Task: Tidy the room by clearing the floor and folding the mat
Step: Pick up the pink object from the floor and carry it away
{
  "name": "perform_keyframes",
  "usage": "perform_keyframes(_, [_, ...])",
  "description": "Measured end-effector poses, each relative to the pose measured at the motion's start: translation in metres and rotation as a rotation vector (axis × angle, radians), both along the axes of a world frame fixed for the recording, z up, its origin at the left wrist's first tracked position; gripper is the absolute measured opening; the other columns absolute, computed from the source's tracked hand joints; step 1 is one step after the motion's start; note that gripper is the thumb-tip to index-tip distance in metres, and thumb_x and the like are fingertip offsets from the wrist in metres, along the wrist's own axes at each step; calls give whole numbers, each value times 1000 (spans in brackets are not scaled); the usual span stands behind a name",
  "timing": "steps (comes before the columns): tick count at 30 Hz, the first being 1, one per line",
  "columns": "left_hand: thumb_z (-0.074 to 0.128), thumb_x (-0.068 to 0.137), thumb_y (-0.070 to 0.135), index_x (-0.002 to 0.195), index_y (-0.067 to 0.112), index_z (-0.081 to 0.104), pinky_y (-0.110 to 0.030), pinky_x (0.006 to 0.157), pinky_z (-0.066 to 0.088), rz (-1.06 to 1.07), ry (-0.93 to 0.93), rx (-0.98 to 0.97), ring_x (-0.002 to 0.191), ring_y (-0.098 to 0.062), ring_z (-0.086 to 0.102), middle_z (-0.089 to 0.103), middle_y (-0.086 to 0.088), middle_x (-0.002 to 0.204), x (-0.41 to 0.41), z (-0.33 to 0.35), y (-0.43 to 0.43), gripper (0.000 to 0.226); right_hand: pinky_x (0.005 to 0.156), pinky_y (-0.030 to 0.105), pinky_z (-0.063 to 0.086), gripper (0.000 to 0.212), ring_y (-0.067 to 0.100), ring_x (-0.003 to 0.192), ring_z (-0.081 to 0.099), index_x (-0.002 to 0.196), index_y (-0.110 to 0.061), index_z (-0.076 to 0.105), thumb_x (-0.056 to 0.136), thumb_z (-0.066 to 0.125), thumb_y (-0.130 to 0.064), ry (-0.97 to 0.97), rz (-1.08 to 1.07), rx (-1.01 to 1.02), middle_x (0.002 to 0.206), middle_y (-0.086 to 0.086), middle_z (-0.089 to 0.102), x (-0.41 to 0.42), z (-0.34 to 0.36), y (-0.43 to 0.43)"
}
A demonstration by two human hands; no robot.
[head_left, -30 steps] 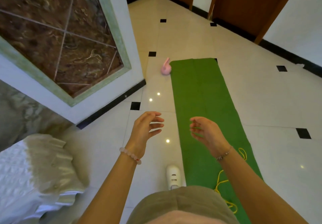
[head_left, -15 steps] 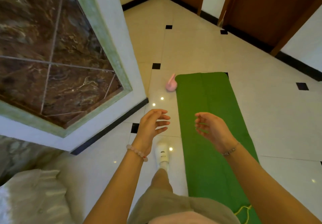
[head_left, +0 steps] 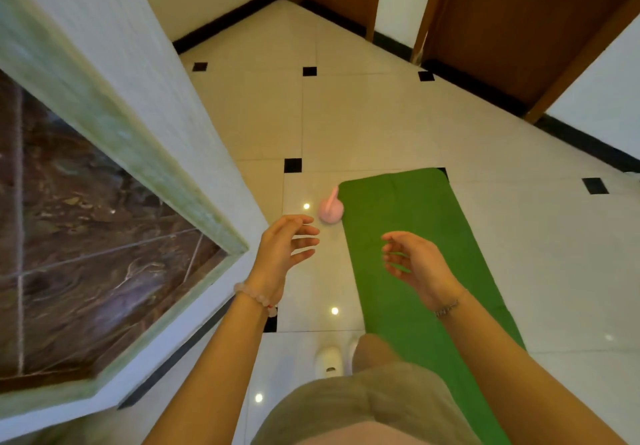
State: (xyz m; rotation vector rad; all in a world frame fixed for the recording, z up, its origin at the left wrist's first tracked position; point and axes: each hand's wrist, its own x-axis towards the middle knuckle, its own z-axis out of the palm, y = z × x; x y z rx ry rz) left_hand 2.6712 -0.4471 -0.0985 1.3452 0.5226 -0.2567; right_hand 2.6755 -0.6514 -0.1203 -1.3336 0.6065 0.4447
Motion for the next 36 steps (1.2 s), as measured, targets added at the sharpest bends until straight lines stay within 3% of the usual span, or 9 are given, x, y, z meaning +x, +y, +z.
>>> perform_keyframes(9, [45, 97, 16, 91, 12, 64, -29, 72, 52, -13, 71, 52, 76, -16, 63, 65, -4, 81, 112, -27, 6, 20, 68, 27, 48, 16, 14, 68, 57, 87, -13, 65, 93, 50, -14, 65, -25, 23, 72, 0, 60, 119, -37, 4])
perform_keyframes(18, [45, 97, 14, 97, 8, 62, -27, 68, 51, -101, 278, 92, 74, -17, 61, 64, -7, 83, 254, -95, -10, 19, 58, 24, 46, 16, 14, 61, 55, 80, -12, 64, 90, 52, -12, 290, -99, 44, 68, 3, 60, 239, -128, 0])
perform_keyframes(25, [49, 93, 15, 95, 9, 63, -30, 69, 51, -68, 529, 64, 79, -21, 63, 65, -8, 87, 330, -229, -23, 15, 62, 26, 45, 14, 15, 62, 55, 81, -10, 64, 89, 52, -11, 467, -136, 73, 67, 4, 59, 287, -236, 22])
perform_keyframes(29, [48, 94, 16, 104, 7, 60, -32, 75, 53, -181, 594, 79, 90, -25, 63, 64, -11, 97, 372, -333, -26, 18, 64, 25, 46, 14, 14, 63, 56, 85, -10, 64, 90, 51, -13, 515, -216, 107, 68, 3, 60, 310, -317, 35])
perform_keyframes(36, [51, 92, 10, 99, 6, 57, -31, 71, 50, -268, 634, 198, 76, -20, 60, 62, -8, 85, 435, -503, -19, 11, 65, 25, 47, 16, 15, 66, 56, 82, -13, 63, 91, 51, -15, 531, -314, 175, 70, 2, 58, 371, -463, 49])
